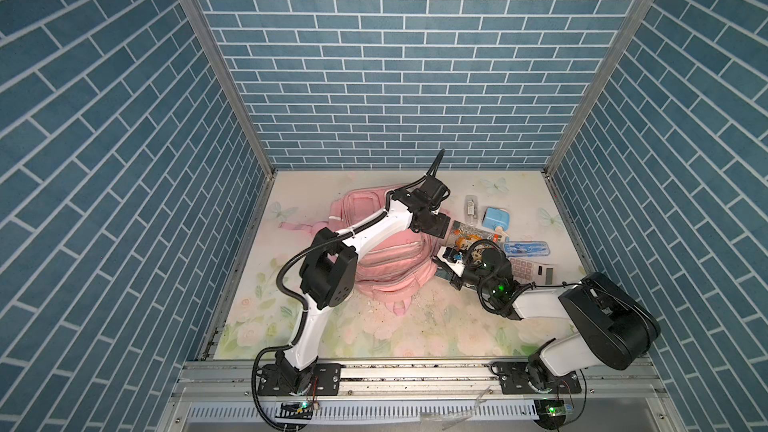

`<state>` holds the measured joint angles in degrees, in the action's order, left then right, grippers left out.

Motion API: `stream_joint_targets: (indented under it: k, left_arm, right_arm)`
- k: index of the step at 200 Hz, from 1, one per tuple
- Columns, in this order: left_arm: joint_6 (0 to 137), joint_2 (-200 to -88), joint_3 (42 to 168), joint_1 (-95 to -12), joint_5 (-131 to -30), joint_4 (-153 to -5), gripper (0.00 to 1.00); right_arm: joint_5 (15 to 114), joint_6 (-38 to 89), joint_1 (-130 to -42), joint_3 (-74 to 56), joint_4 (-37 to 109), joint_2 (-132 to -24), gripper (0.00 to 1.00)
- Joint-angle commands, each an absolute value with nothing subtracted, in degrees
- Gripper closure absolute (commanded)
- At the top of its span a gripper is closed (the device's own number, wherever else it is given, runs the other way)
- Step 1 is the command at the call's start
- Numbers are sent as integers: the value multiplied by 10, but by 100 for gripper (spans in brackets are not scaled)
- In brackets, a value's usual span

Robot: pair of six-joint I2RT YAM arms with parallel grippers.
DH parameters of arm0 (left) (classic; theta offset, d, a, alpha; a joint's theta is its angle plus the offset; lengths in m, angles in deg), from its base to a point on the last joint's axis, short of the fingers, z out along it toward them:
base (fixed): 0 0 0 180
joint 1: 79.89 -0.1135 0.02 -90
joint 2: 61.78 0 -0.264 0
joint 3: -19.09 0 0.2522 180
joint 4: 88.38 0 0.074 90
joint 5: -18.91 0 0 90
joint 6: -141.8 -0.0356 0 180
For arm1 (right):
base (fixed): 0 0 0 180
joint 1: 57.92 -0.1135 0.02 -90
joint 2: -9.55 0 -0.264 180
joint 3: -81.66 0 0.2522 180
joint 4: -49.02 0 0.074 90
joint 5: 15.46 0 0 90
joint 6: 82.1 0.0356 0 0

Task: Pack the student bag

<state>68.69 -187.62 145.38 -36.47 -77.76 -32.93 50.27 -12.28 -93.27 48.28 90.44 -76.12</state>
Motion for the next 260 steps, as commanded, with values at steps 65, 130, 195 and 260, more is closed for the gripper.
stream_joint_targets:
  k: [65, 130, 195, 260]
  left_arm:
    - [679, -1997, 1608, -348, -700, -152, 48]
    - [731, -1920, 1475, -382, -771, -274, 100]
    - [978, -1644, 1191, -414, -816, -569, 100]
    - [1094, -1550, 1145, -410, -790, -647, 100]
  right_arm:
    - [516, -152, -937, 504, 958, -745, 100]
    - [523, -151, -938, 497, 899, -702, 100]
    - [553, -206, -929, 386, 694, -668, 100]
    - [511, -250, -896, 285, 567, -641, 100]
